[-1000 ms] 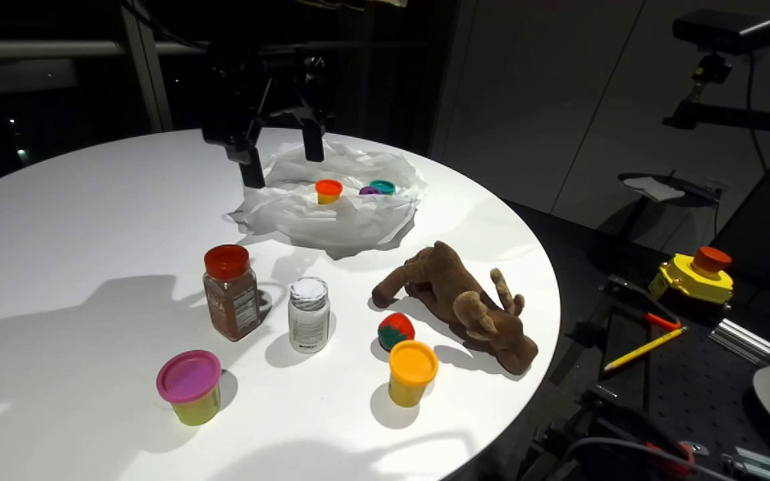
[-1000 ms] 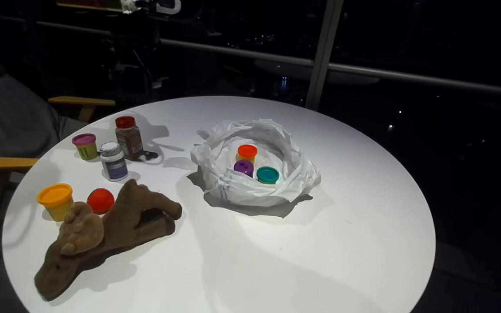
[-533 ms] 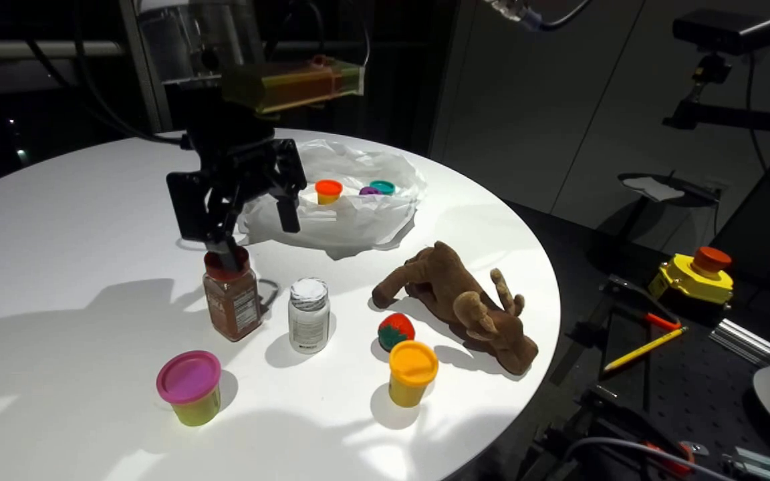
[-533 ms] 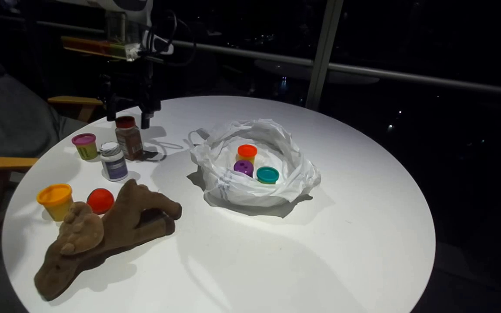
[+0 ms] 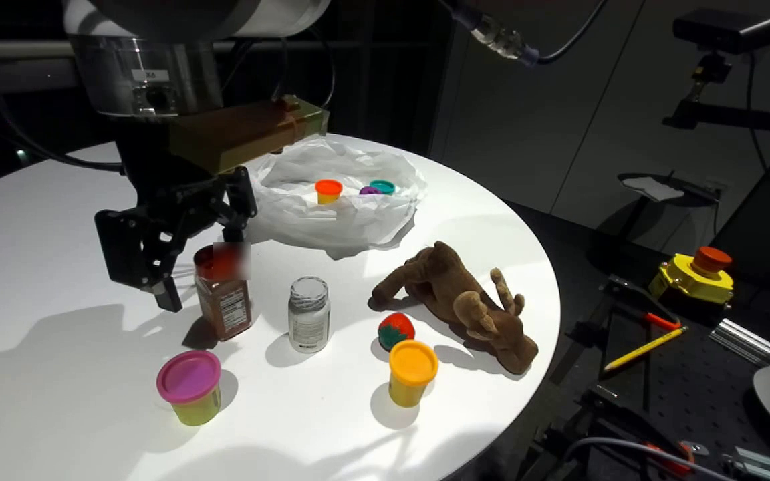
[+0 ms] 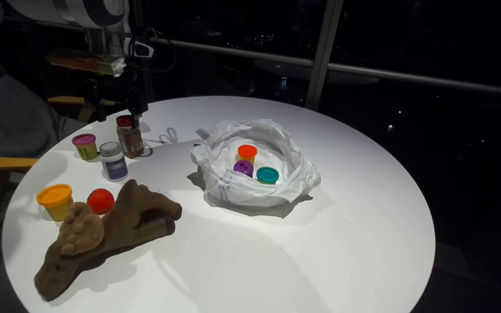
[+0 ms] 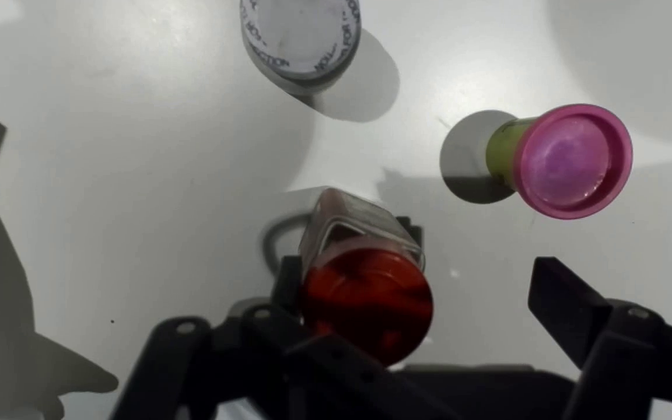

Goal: Put the things on the table into the plastic bag

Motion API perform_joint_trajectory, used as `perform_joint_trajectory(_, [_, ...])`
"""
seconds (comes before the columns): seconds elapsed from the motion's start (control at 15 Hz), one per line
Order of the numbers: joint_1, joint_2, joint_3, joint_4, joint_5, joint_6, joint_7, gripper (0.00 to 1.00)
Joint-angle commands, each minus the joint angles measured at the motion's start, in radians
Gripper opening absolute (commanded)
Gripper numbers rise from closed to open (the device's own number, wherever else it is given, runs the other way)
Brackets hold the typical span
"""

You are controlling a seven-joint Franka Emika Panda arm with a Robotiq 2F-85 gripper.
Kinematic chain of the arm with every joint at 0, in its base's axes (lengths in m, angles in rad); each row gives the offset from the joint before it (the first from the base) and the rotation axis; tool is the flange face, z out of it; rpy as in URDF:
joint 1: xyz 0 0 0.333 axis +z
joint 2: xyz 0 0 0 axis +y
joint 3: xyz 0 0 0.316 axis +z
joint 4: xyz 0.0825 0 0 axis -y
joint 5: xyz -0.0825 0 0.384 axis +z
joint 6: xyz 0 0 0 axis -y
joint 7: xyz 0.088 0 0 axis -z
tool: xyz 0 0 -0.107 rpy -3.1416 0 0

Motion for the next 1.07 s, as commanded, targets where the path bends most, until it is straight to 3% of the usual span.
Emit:
perform_joint_trajectory(0.0, [0.025, -0.021, -0.024, -0.019, -0.031, 0.048, 0.026, 1.00])
perform_joint_trajectory(0.33, [0.044, -0.033, -0.062, -0.031, -0.072, 0.074, 0.089, 0.96])
perform_joint_trajectory(0.4, [0.051, -0.031, -0.076, -0.030, -0.083, 0.076, 0.112, 0.75])
perform_joint_trajectory(0.53, [0.059, -0.033, -0.092, -0.030, -0.100, 0.065, 0.153, 0.69])
perform_joint_trajectory(0.87, [0.055, -0.045, -0.099, -0.030, -0.087, 0.011, 0.193, 0.29])
perform_joint_trajectory(1.0, [0.059, -0.056, -0.109, -0.015, -0.094, -0.034, 0.218, 0.24])
